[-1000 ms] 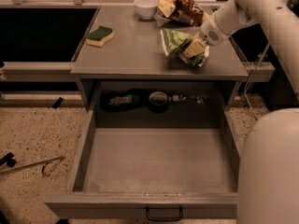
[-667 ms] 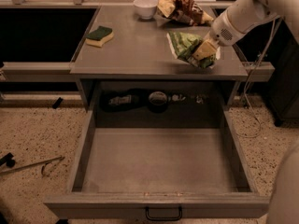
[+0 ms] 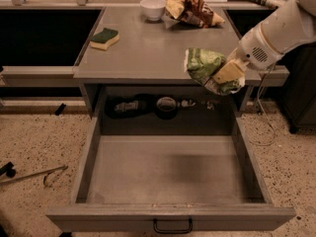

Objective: Place green jalapeno chip bag into top drawer

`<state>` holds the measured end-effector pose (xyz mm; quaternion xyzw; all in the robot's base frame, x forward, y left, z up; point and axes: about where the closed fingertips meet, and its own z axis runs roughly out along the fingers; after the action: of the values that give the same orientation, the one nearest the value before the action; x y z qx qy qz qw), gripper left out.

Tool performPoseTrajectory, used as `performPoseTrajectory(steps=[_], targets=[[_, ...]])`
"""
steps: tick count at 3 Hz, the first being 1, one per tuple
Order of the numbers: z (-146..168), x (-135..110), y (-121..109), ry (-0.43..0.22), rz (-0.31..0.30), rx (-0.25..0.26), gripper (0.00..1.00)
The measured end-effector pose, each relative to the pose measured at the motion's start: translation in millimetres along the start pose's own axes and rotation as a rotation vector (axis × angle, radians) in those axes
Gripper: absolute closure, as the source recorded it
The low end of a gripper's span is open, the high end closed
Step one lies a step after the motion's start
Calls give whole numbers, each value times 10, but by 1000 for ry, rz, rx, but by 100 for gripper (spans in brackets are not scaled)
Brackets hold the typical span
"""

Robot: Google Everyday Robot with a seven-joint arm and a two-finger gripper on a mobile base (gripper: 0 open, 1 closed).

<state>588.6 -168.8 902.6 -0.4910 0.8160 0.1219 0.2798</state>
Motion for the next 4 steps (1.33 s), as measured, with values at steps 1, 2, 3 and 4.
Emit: performPoseTrajectory(steps=[1, 2, 3, 4], targets=[[22, 155, 440, -23, 18, -35, 100], [223, 248, 830, -66, 8, -112, 100], [224, 248, 830, -66, 8, -112, 100], [569, 358, 832, -96, 42, -116, 100]])
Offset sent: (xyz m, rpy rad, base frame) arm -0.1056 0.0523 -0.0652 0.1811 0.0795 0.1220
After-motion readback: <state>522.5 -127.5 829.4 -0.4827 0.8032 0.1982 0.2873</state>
